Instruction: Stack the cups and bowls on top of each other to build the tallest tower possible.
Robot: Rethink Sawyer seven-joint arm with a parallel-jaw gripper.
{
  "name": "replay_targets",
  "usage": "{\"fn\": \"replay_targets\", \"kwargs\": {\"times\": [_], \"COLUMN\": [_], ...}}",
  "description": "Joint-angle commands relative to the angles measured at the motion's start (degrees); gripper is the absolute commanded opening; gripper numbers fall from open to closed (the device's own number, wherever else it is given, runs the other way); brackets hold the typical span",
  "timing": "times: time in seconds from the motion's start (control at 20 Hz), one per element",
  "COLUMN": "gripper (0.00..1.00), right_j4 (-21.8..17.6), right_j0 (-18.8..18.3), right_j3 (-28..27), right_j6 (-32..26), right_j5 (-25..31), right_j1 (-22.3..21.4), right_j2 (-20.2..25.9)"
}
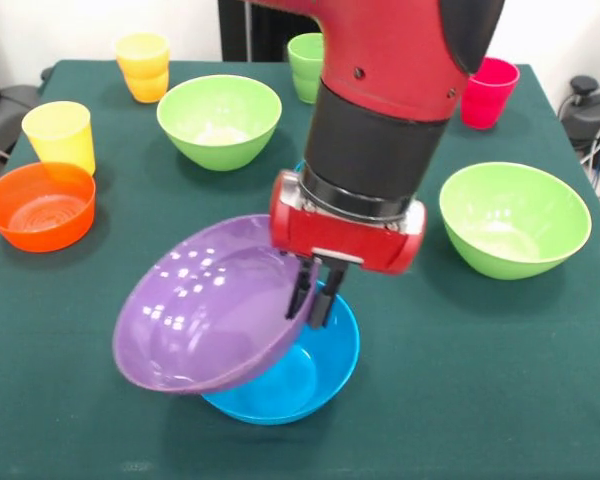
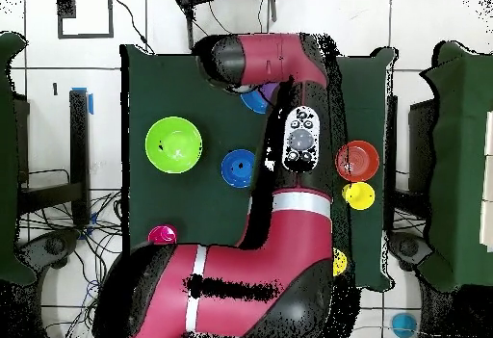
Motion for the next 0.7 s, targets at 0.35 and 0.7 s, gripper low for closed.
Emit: {"fn": "replay_targets", "kwargs": {"times": [0.35,0.7], "gripper": [0.00,0.00], "right_j4": [-4.90,-6.68], "right_j0": [2.25,6.21], "right_j3": [1.12,-1.41], "right_j6": [-7.76,-2.83], "right_j5": [7.57,7.76], "right_j1": [0.06,2.36], "right_j2": [-1.62,-7.07]}}
